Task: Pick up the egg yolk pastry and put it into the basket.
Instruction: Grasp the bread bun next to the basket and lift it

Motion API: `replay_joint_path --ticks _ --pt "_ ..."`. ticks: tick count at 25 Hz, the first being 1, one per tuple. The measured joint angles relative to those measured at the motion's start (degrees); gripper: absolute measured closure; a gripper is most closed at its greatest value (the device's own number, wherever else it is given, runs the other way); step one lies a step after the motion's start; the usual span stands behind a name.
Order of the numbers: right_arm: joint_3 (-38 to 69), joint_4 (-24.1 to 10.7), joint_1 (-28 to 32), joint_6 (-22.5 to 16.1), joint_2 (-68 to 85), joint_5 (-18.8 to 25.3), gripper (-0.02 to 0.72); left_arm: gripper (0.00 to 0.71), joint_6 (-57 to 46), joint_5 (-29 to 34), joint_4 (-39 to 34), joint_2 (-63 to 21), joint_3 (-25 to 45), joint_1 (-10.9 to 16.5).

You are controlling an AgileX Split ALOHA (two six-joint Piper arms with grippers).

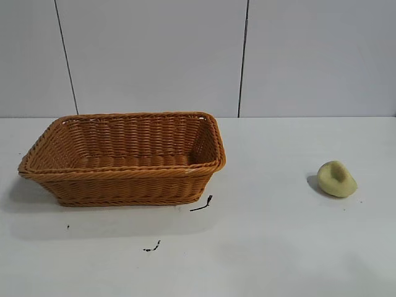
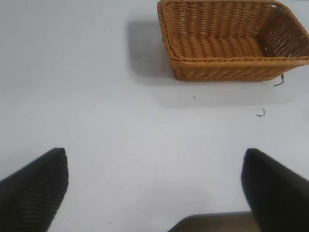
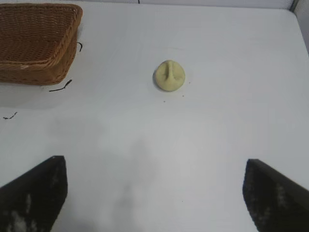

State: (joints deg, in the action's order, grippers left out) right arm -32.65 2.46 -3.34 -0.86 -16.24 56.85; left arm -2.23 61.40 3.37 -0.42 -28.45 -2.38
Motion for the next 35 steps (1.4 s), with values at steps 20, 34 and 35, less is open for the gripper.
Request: replay_joint_path --ticks 20,34,35 --pt "-25.99 -3.10 0.00 -0.97 -61.40 -3.74 0.015 0.015 0.00 0.00 0.00 0.00 0.00 0.00" --pt "-42.07 -3.66 0.00 2.18 -90.97 -6.95 0.015 0.015 0.00 0.00 0.00 0.00 0.00 0.00" --pt "-43.02 -3.60 0.00 2.55 -92.22 -7.17 0.015 0.015 0.00 0.00 0.00 0.00 0.00 0.00"
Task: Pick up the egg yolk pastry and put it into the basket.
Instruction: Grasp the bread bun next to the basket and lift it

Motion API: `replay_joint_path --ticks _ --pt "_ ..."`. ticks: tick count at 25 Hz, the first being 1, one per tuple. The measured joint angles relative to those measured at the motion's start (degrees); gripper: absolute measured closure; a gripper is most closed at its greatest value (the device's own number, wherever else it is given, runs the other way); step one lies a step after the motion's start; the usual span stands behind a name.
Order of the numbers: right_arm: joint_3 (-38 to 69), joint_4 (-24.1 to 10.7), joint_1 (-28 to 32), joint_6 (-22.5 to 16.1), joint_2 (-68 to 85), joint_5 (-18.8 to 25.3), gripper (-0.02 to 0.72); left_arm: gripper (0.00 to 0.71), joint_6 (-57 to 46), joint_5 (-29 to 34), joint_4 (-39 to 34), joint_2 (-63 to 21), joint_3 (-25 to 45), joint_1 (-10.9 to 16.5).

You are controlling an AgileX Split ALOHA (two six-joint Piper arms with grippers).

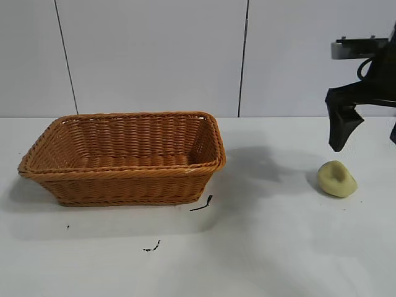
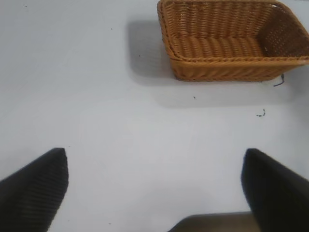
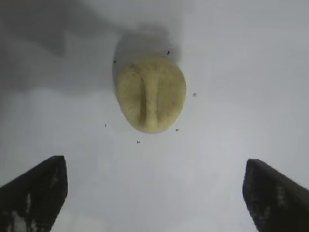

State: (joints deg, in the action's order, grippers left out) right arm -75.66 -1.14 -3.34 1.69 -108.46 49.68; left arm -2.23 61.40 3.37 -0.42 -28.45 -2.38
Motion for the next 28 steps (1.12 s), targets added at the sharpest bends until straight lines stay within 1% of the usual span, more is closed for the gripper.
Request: replay_joint_path --ticks 5,9,15,24,25,26,27,28 --pt "-1.80 0.11 0.00 0.51 -3.93 -0.70 0.015 0.015 0.00 0.00 0.00 0.00 0.00 0.00" --pt "-1.84 1.14 0.00 1.13 -5.68 -0.91 0.015 0.015 0.00 0.00 0.00 0.00 0.00 0.00" --pt "-1.84 1.14 0.00 1.35 -9.02 -3.81 0.015 0.015 0.00 0.00 0.00 0.00 0.00 0.00" --pt "-1.86 1.14 0.00 1.50 -12.79 -6.95 0.015 0.015 0.00 0.00 0.00 0.00 0.00 0.00" --pt "-1.86 1.14 0.00 1.50 -12.79 -7.15 0.020 0.015 0.00 0.00 0.00 0.00 0.00 0.00" --pt "-1.86 1.14 0.00 1.50 -12.79 -7.29 0.041 0.015 0.00 0.00 0.00 0.00 0.00 0.00" --pt "-1.86 1.14 0.00 1.50 -12.79 -7.35 0.069 0.015 0.00 0.00 0.00 0.00 0.00 0.00" --pt "-1.86 1.14 0.00 1.50 -12.79 -7.35 0.111 0.015 0.00 0.00 0.00 0.00 0.00 0.00"
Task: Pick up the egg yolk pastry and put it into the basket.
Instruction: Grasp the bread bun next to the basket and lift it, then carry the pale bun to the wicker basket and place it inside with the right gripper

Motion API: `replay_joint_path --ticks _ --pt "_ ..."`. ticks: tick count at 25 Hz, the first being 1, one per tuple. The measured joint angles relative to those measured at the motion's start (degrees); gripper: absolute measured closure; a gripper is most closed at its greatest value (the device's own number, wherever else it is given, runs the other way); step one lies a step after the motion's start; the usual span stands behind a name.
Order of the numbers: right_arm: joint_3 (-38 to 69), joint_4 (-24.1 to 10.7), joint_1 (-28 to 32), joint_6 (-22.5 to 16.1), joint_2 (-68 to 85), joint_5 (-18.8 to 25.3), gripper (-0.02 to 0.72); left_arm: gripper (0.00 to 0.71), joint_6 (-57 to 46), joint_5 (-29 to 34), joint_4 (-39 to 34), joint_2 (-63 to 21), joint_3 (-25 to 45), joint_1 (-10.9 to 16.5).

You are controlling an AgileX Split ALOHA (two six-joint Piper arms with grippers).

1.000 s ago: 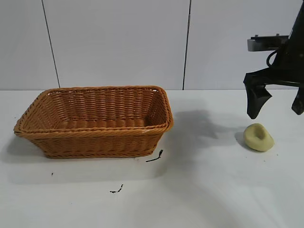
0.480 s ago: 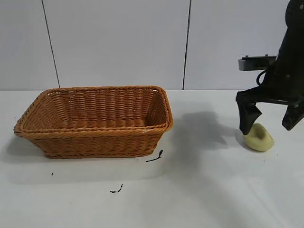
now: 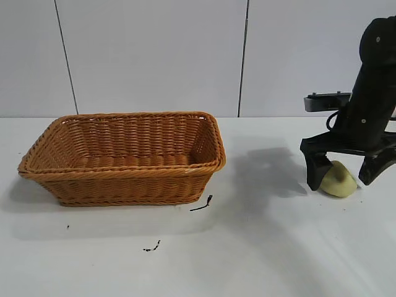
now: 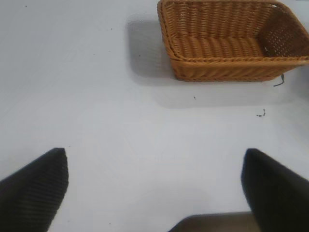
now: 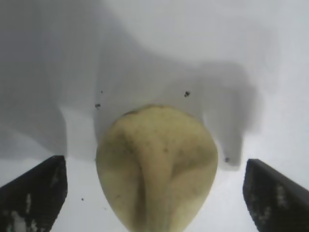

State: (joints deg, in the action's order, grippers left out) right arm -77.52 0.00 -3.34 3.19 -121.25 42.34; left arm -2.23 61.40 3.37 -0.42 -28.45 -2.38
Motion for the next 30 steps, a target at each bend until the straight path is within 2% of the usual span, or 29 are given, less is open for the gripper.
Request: replay_joint_path --ticks 7,10,15,18,23,30 --pt "0.00 0.00 0.00 -0.46 0.00 0.13 0.468 0.015 0.00 0.00 0.00 0.00 0.00 0.00" --pt "0.00 0.00 0.00 -0.57 0.00 0.07 0.566 0.015 0.00 0.00 0.00 0.00 0.00 0.00" --pt "-1.49 0.00 0.00 -0.57 0.55 1.88 0.594 0.015 0.00 0.00 0.00 0.00 0.00 0.00" --pt "-5.40 0.00 0.00 -0.57 2.57 6.34 0.594 0.015 0.00 0.00 0.00 0.00 0.00 0.00" --pt "-16.20 0.00 0.00 -0.57 5.39 16.31 0.594 0.015 0.00 0.00 0.00 0.00 0.00 0.00" --pt "-25.43 -1.33 -3.35 -0.57 5.38 22.12 0.596 0.015 0.00 0.00 0.00 0.00 0.00 0.00"
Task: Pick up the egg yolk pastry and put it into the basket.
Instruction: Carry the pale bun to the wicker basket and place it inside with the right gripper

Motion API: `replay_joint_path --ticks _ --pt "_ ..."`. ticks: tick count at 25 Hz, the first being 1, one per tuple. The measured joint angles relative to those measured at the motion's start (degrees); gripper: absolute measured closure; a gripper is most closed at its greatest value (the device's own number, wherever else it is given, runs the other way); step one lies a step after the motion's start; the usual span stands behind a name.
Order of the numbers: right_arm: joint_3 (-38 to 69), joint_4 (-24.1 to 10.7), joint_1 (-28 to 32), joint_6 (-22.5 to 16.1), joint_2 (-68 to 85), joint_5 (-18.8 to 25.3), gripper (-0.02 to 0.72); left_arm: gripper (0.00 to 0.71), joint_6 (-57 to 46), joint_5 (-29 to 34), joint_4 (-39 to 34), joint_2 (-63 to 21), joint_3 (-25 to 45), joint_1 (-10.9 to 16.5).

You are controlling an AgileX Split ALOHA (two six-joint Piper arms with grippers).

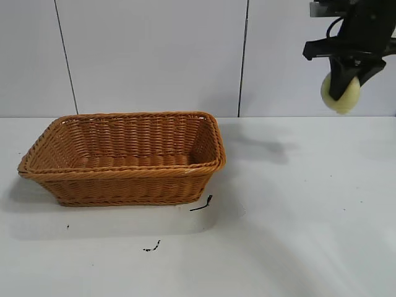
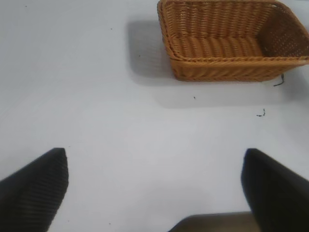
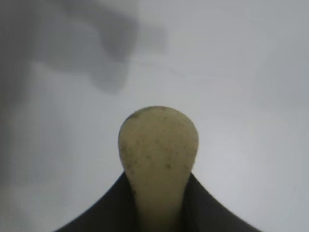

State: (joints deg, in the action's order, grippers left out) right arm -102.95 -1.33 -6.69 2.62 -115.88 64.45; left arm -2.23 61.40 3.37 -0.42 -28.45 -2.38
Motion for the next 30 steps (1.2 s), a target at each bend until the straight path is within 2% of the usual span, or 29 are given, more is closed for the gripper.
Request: replay_joint_path --ticks 11,17,23,30 --pt "-13.67 0.06 -14.84 -0.85 -4.65 4.26 0.596 0.015 0.00 0.00 0.00 0.00 0.00 0.00" --pt "-17.60 1.33 -23.24 -1.75 -8.77 4.03 0.596 0.015 0.00 0.00 0.00 0.00 0.00 0.00" --pt "-17.79 1.82 -29.46 -2.08 -13.04 -0.56 0.596 0.015 0.00 0.00 0.00 0.00 0.00 0.00" --pt "-17.79 3.34 -30.22 -2.62 -20.23 -7.29 0.596 0.015 0.00 0.00 0.00 0.00 0.00 0.00"
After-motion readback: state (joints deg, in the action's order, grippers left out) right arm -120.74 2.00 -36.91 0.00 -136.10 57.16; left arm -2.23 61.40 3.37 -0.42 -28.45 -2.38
